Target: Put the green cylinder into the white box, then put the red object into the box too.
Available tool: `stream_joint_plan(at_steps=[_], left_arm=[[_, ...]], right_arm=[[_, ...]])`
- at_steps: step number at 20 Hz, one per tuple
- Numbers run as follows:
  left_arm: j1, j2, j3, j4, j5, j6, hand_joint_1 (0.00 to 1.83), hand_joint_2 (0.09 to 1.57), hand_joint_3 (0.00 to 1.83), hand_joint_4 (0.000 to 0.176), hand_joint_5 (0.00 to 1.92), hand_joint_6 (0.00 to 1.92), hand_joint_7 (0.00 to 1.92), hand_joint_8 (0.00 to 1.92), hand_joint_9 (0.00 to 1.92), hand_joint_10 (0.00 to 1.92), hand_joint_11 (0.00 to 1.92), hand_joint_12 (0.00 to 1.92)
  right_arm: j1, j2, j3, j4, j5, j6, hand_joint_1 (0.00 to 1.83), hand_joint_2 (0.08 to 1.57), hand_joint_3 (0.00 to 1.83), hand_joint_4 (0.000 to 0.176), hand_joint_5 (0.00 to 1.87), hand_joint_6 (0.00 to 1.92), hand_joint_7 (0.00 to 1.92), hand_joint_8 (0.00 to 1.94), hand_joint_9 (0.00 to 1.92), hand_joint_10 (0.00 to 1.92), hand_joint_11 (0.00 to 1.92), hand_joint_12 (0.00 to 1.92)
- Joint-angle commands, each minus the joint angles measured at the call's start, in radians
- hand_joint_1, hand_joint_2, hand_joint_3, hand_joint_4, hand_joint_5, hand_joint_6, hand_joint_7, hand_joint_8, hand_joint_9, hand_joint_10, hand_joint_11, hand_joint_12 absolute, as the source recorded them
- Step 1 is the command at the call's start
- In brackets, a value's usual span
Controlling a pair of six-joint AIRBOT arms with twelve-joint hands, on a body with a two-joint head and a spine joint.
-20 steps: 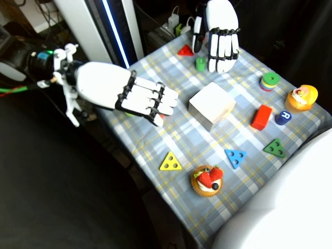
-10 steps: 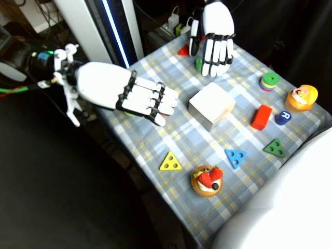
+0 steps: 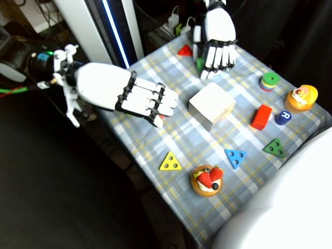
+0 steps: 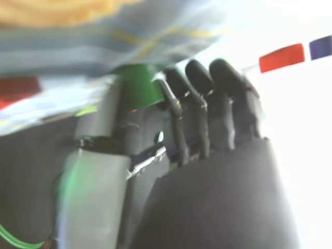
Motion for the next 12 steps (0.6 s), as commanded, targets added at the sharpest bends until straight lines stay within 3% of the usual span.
stream_joint_plan(at_steps=[1, 2, 3, 5, 7, 12], left_arm=[[-0.006, -0.012, 0.003, 0.024, -0.056, 0.001, 1.13, 1.30, 0.00, 0.000, 0.60, 1.41, 0.73, 1.58, 0.42, 1.51, 0.00, 1.84], [-0.008, -0.010, 0.003, 0.026, -0.063, 0.002, 1.12, 1.30, 0.00, 0.000, 0.59, 1.43, 0.72, 1.59, 0.40, 1.51, 0.00, 1.80], [-0.010, -0.004, -0.003, 0.032, -0.080, 0.002, 1.16, 1.27, 0.00, 0.000, 0.67, 1.30, 0.77, 1.55, 0.45, 1.54, 0.00, 1.83], [-0.015, 0.009, -0.012, 0.041, -0.112, 0.002, 1.17, 1.26, 0.00, 0.000, 0.69, 1.26, 0.78, 1.54, 0.48, 1.57, 0.00, 1.86], [-0.032, 0.028, -0.024, 0.061, -0.153, 0.002, 1.17, 1.25, 0.00, 0.000, 0.69, 1.28, 0.80, 1.49, 0.47, 1.57, 0.00, 1.92], [-0.106, 0.039, -0.007, 0.092, -0.196, 0.002, 1.19, 1.22, 0.00, 0.000, 0.77, 1.19, 0.82, 1.44, 0.49, 1.66, 0.08, 1.92]], right_arm=[[0.008, -0.003, 0.002, 0.000, 0.118, 0.002, 0.58, 1.33, 0.00, 0.000, 0.00, 0.00, 0.00, 0.00, 0.01, 0.01, 0.00, 0.66], [0.008, -0.003, 0.002, 0.001, 0.118, 0.002, 0.57, 1.33, 0.00, 0.000, 0.00, 0.00, 0.00, 0.00, 0.01, 0.01, 0.00, 0.71], [0.008, -0.003, 0.002, 0.002, 0.118, 0.002, 0.59, 1.32, 0.00, 0.000, 0.00, 0.00, 0.00, 0.00, 0.02, 0.01, 0.00, 0.81], [0.008, -0.003, 0.002, 0.002, 0.118, 0.002, 0.59, 1.32, 0.00, 0.000, 0.00, 0.00, 0.00, 0.00, 0.02, 0.01, 0.00, 0.82], [0.008, -0.003, 0.002, 0.003, 0.118, 0.002, 0.60, 1.31, 0.00, 0.000, 0.00, 0.00, 0.00, 0.00, 0.01, 0.01, 0.00, 0.65], [0.008, -0.002, 0.002, 0.004, 0.118, 0.002, 0.58, 1.31, 0.00, 0.000, 0.00, 0.00, 0.00, 0.00, 0.02, 0.01, 0.00, 0.74]])
